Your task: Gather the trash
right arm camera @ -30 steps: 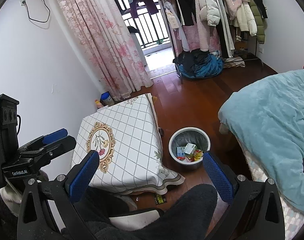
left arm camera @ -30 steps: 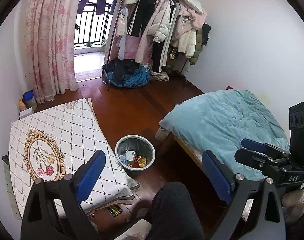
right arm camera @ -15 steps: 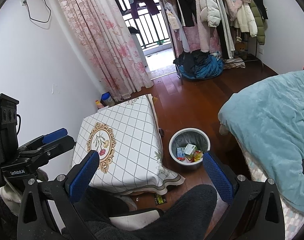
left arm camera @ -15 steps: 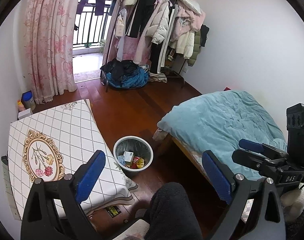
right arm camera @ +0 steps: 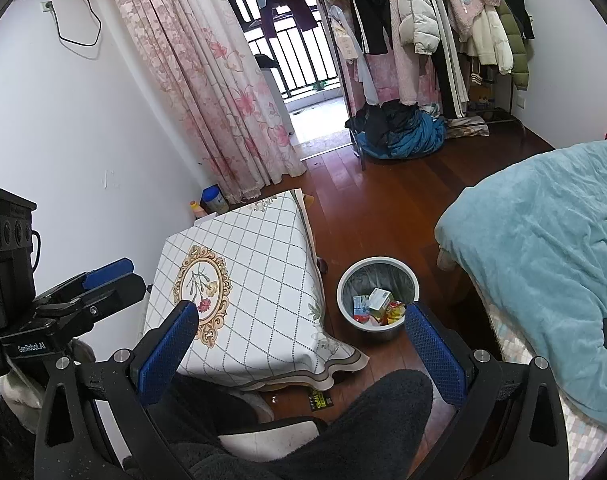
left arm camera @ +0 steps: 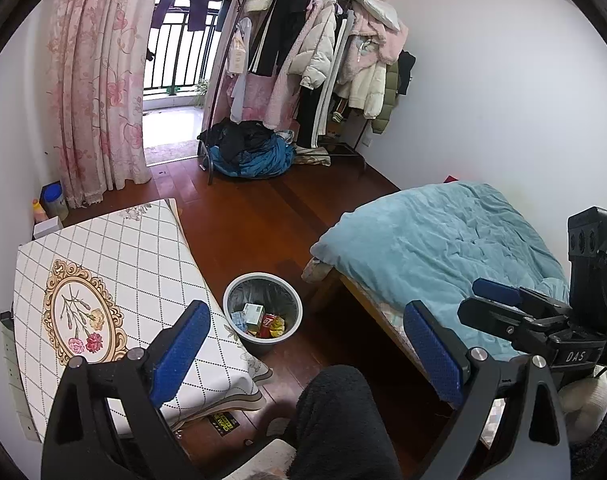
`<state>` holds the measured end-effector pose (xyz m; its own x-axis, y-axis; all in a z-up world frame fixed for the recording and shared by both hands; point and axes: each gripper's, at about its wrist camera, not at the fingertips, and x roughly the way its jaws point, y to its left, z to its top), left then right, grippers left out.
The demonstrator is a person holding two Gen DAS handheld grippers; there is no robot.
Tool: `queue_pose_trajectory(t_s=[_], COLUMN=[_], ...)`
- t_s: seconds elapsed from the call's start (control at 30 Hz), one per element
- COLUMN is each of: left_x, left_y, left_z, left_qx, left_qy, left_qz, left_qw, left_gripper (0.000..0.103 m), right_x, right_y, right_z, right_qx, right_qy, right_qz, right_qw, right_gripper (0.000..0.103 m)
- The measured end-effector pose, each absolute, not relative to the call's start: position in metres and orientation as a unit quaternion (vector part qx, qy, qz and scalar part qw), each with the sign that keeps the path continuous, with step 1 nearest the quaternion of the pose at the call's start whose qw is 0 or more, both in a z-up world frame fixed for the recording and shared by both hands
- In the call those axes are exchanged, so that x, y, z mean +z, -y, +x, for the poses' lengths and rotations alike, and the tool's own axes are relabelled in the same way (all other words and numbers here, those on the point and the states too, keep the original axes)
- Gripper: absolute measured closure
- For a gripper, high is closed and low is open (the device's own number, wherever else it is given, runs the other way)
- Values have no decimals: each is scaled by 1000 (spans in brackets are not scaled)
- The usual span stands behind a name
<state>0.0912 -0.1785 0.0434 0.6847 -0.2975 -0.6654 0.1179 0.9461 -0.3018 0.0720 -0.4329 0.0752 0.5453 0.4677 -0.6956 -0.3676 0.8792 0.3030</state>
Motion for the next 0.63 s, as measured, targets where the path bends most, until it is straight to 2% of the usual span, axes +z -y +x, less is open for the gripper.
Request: queue_pose_trajectory(t_s=[0.63], left_x=[44], left_y=[181], left_z=[93], left_qx=[-119], left_qy=[-379], left_qz=[-118], left_qw=[910], left_gripper=[4], right_x=[75], right_y=[431], right_z=[71], right_qx=[237], right_qy=[-413], right_qz=[60], right_qw=[877], right_gripper=[0])
